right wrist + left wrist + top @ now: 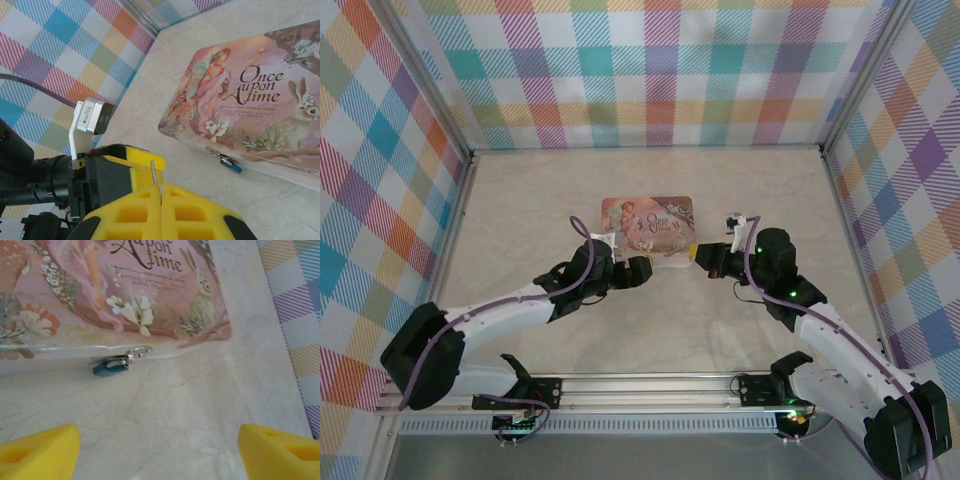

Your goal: Unlock the padlock with the key

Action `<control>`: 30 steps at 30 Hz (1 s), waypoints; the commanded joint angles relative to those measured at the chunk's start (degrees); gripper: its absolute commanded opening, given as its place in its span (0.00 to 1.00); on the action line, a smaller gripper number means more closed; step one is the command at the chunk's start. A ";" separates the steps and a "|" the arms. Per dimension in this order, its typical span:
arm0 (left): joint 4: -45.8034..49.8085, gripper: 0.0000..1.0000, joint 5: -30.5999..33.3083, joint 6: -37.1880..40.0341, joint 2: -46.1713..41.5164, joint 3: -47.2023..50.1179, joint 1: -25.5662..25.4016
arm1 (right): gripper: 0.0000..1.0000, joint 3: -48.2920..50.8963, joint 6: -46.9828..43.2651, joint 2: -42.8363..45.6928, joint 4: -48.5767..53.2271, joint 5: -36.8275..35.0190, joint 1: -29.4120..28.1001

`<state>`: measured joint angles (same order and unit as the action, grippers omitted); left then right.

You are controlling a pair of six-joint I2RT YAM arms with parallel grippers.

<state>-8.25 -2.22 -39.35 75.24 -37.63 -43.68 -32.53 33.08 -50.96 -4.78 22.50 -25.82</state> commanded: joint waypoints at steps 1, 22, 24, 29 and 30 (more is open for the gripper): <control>-5.33 0.82 2.71 1.11 3.29 -0.68 1.76 | 0.00 -0.22 -2.13 -0.13 0.22 -1.12 0.34; -6.98 0.88 -2.54 5.70 8.55 -4.23 10.81 | 0.00 -8.11 -7.35 -10.81 4.74 -10.31 0.51; -8.09 1.00 -4.44 5.09 7.65 -2.68 10.57 | 0.00 -11.91 -8.77 -13.67 6.82 -12.00 0.76; -8.73 1.00 -5.15 6.19 5.19 0.63 8.42 | 0.00 -23.28 -12.13 -24.17 11.79 -15.32 2.36; -9.15 1.00 -4.82 6.38 5.32 1.15 8.07 | 0.00 -25.57 -12.53 -26.22 12.44 -15.53 2.73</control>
<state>-15.42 -5.82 -34.63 82.21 -38.24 -34.41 -52.93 23.92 -73.28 3.99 9.89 -24.21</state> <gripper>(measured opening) 0.997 0.060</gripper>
